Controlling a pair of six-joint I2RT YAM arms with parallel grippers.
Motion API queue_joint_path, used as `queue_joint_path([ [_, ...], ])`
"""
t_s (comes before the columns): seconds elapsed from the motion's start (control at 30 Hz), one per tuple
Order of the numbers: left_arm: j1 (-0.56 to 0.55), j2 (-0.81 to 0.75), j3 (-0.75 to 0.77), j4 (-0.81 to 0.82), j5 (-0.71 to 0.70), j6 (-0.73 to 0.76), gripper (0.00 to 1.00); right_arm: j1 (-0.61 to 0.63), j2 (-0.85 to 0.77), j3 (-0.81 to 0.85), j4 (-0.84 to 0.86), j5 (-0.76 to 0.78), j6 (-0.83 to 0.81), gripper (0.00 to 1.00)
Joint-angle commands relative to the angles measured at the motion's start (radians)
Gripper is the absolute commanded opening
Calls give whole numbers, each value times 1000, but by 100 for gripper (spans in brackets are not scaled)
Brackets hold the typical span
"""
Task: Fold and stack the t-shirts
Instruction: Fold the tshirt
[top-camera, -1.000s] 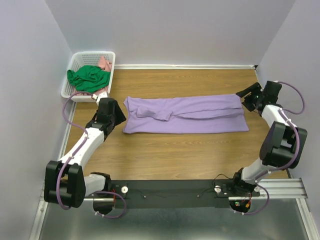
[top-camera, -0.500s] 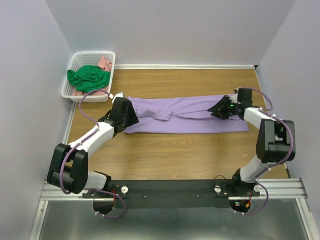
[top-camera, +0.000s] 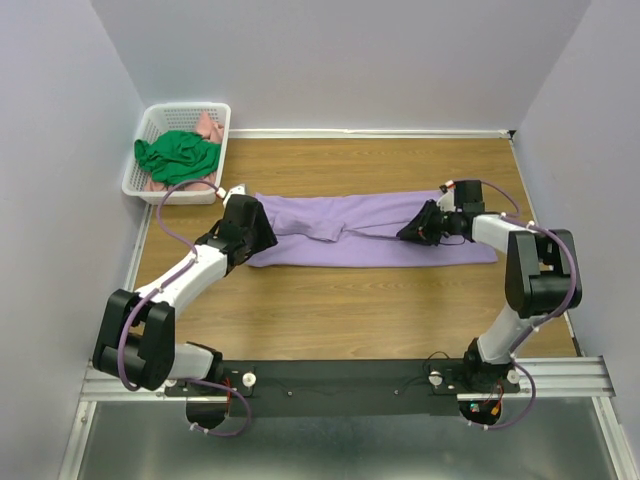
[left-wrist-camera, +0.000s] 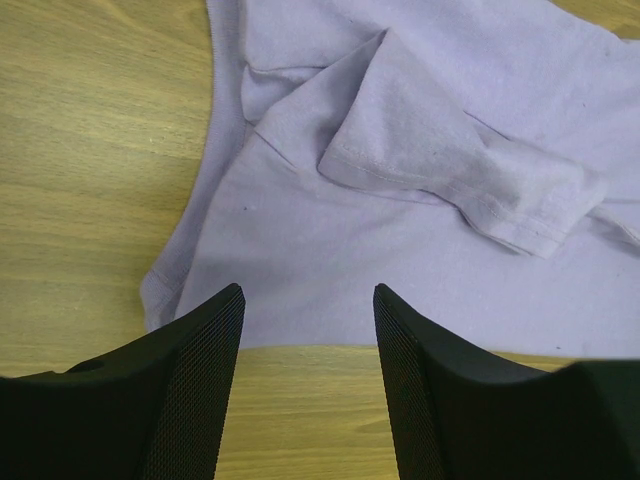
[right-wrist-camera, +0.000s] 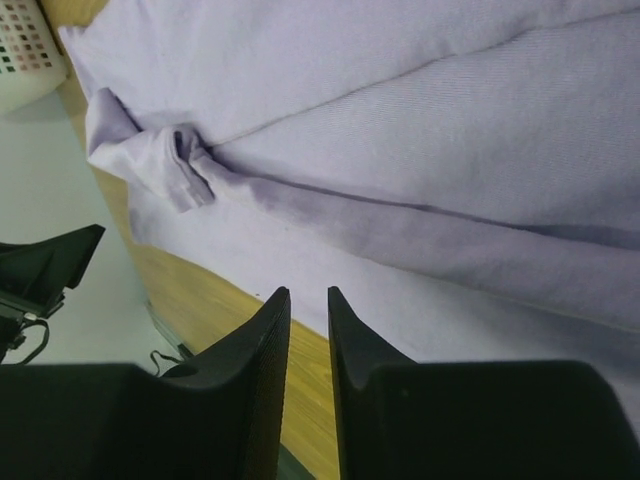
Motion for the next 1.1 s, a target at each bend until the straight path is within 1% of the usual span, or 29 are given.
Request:
queue_joint_path([
  [0.0, -6, -8, -8, 14, 1, -11, 63, 6, 66, -2, -44, -18, -48, 27],
  [0.07, -7, -6, -3, 13, 3, -9, 63, 6, 89, 13, -47, 22, -59, 23],
  [0.17, -9, -9, 1, 7, -2, -8, 63, -11, 130, 61, -47, 69, -74, 22],
  [0.23, -9, -15, 1, 1, -2, -6, 63, -31, 163, 95, -46, 76, -71, 21],
  [0.27, -9, -17, 0, 1, -6, -6, 63, -35, 175, 137, -44, 76, -73, 21],
  [0.47, -10, -29, -20, -1, -3, -9, 63, -139, 239, 274, -46, 94, -54, 21],
  [0.53, -12, -25, -20, -1, 0, -8, 63, -167, 246, 283, -47, 94, -53, 22],
  [0.63, -15, -18, -13, 1, 4, -8, 63, -170, 206, 257, -53, 125, -57, 23],
  [0.73, -18, -9, 3, 7, 16, -14, 63, -152, 131, 210, -55, 97, -68, 30],
  [0.77, -18, -2, 12, 11, 32, -17, 63, -120, 111, 196, -55, 100, -74, 38],
  [0.8, -20, 5, 15, 17, 42, -21, 63, -100, 73, 184, -55, 105, -79, 42],
  [0.83, -20, 12, 24, 33, 65, -26, 63, -53, 56, 156, -52, 109, -79, 47],
  [0.87, -20, 21, 24, 39, 76, -31, 64, -40, 40, 147, -52, 112, -77, 51],
  [0.9, -18, 43, 32, 56, 87, -38, 64, 6, 17, 139, -49, 129, -79, 59],
  [0.93, -20, 54, 35, 65, 102, -43, 65, 70, 11, 136, -46, 142, -79, 62],
  [1.0, -20, 86, 53, 76, 104, -44, 65, 132, 11, 141, -35, 168, -80, 65],
  [1.07, -17, 115, 73, 94, 93, -49, 65, 205, 32, 168, -18, 172, -71, 65],
])
